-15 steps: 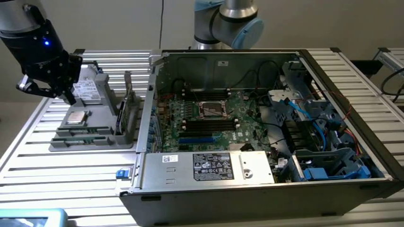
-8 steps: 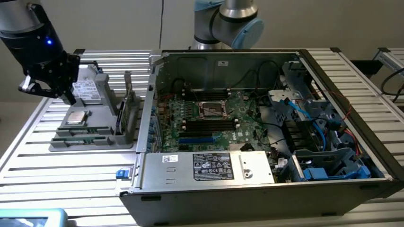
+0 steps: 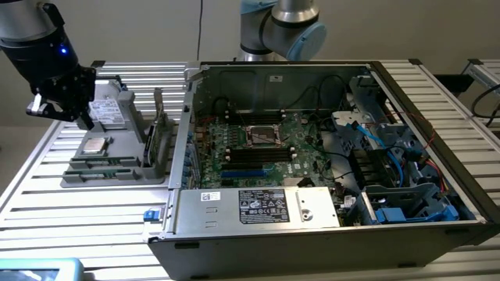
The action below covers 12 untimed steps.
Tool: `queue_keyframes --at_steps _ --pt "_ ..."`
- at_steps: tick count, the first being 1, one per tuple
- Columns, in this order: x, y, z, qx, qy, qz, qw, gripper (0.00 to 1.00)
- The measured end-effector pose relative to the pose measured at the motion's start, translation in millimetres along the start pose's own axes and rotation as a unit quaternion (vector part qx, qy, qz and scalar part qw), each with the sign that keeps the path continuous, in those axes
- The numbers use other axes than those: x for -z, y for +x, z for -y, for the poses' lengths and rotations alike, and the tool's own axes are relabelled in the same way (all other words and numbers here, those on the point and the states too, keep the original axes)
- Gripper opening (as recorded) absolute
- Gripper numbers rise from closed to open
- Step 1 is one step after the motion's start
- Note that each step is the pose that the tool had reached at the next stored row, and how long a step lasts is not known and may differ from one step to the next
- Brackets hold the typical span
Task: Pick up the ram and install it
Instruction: 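Pick up the ram and move it above insertion slot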
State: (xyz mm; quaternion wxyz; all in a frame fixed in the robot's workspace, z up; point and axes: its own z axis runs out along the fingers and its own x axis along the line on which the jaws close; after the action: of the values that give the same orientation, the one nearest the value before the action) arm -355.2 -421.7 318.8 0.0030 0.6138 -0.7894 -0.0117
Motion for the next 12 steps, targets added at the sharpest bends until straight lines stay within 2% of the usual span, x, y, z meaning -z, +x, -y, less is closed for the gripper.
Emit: queue_keyframes --at_steps 4,7,10,12 --pt "-0.2 0.0 0.1 0.036 -0.0003 -0.0008 0.9993 0.11" --pt "-0.3 0.1 0.1 0.064 -0.0006 -0.0014 0.998 0.11" --pt "-0.5 0.0 0.0 0.09 -0.0008 -0.002 0.9959 0.11" --pt "-0.5 0.0 0.0 0.093 -0.0008 -0.002 0.9957 0.11"
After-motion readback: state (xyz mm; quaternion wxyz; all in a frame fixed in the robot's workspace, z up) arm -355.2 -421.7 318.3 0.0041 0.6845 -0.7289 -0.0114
